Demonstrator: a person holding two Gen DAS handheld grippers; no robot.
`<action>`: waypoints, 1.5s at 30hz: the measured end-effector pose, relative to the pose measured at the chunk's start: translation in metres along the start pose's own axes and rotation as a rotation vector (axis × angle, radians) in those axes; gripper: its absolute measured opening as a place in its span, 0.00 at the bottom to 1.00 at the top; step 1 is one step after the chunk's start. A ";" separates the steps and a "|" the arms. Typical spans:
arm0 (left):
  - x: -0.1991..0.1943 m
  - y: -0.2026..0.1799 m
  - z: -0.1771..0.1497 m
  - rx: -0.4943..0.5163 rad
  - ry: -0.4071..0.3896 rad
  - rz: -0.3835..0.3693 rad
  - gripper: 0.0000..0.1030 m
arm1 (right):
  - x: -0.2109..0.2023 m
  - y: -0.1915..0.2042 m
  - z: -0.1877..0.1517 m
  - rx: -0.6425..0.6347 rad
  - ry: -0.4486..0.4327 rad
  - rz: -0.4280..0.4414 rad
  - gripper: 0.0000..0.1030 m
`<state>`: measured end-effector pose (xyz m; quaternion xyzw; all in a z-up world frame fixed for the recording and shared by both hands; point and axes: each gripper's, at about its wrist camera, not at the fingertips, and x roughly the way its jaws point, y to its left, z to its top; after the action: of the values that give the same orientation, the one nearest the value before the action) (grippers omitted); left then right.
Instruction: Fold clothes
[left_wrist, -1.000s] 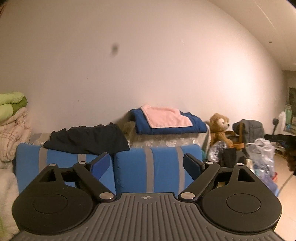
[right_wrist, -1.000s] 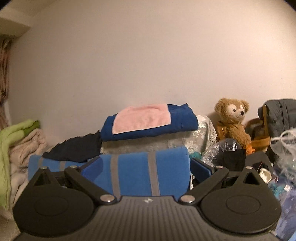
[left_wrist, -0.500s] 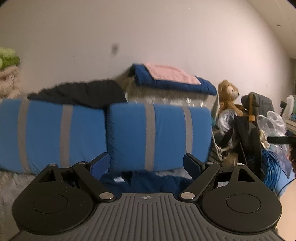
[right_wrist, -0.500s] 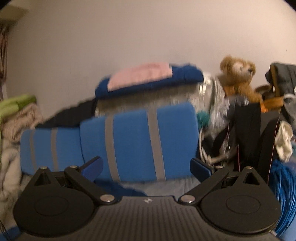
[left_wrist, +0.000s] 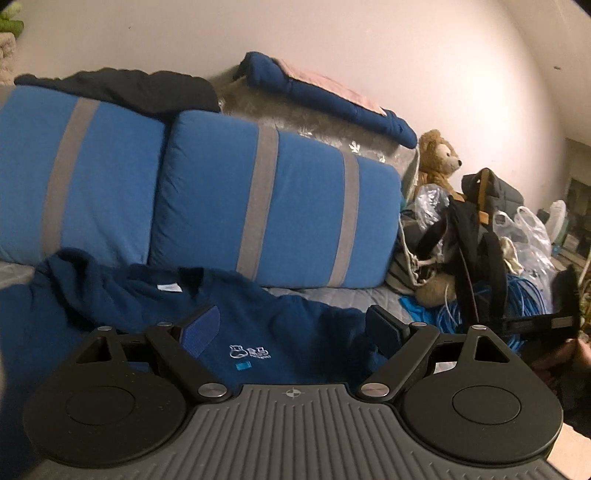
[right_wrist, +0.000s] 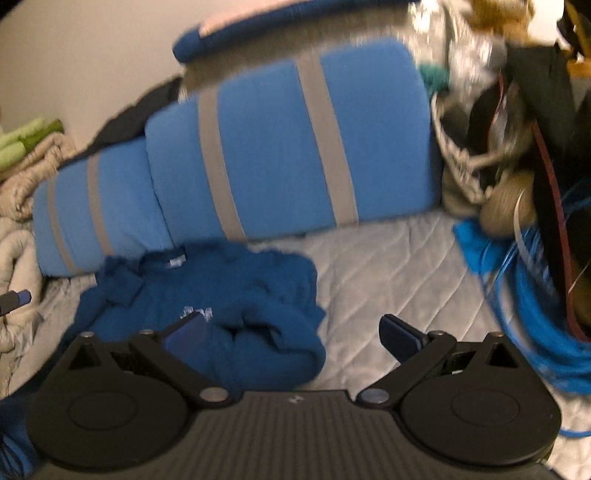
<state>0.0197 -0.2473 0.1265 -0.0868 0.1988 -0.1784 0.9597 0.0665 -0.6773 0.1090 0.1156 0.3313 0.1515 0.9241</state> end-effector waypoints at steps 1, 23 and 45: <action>0.002 0.001 -0.004 0.003 -0.005 -0.004 0.85 | 0.010 -0.002 -0.003 0.003 0.017 0.002 1.00; 0.013 0.035 -0.014 -0.177 0.042 -0.029 0.85 | 0.096 -0.005 -0.032 0.214 0.048 0.006 0.12; 0.020 0.028 -0.019 -0.146 0.093 -0.029 0.85 | 0.022 0.069 -0.010 -0.756 -0.120 -0.339 0.21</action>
<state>0.0372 -0.2311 0.0958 -0.1508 0.2546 -0.1814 0.9378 0.0623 -0.6044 0.1103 -0.2795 0.2122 0.1014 0.9309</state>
